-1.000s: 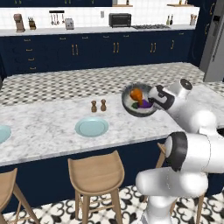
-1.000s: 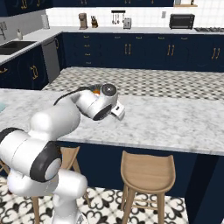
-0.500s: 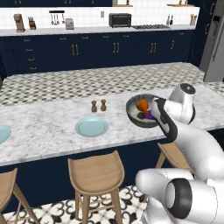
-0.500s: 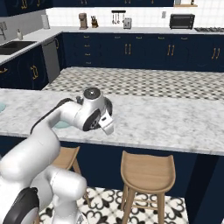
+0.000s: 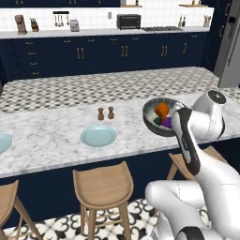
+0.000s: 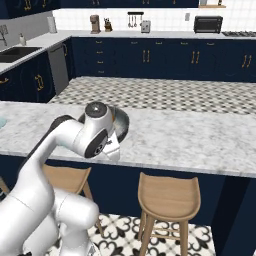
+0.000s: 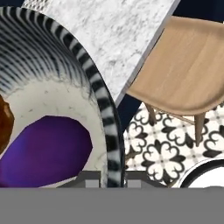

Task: Pick the chicken drumstick and eggplant from their plates and place them in the bowl. Then put the bowl in the fridge.

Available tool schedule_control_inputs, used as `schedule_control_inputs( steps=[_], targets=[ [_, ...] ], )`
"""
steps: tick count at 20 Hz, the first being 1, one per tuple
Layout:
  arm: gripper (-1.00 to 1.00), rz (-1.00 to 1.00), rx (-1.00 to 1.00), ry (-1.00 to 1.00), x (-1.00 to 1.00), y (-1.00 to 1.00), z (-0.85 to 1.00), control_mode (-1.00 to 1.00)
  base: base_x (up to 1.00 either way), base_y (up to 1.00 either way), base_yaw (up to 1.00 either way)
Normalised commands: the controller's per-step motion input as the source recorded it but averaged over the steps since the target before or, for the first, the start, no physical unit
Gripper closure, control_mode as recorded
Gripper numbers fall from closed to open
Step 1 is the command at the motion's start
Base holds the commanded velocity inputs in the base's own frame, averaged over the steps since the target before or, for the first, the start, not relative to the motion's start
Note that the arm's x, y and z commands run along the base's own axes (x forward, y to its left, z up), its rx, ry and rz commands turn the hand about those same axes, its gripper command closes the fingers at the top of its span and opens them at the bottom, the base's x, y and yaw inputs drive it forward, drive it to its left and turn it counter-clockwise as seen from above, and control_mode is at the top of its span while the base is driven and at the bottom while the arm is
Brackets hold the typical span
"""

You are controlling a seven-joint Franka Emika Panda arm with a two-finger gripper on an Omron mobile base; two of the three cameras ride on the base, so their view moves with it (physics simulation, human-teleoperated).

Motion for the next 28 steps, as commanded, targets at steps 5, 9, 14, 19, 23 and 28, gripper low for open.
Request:
schedule_control_inputs(
  steps=[5,9,14,19,23,28],
  targets=[
    [1.00,-0.03,0.02,-0.05,-0.32,0.08,0.19,-1.00,0.00,0.00,0.00],
    [1.00,0.00,0.00,0.01,-0.21,0.00,-0.02,1.00,-0.73,-0.35,0.00],
    [1.00,0.00,0.00,0.00,0.00,0.00,0.00,1.00,-0.33,-0.99,-0.07],
    [1.00,0.00,0.00,0.00,0.00,0.00,0.00,1.00,0.33,-1.00,-0.14],
    [1.00,0.00,0.00,0.00,0.00,0.00,0.00,1.00,0.36,-1.00,-0.17],
    [1.00,0.00,0.00,0.00,0.00,0.00,0.00,1.00,0.55,-1.00,-0.18]
  ],
)
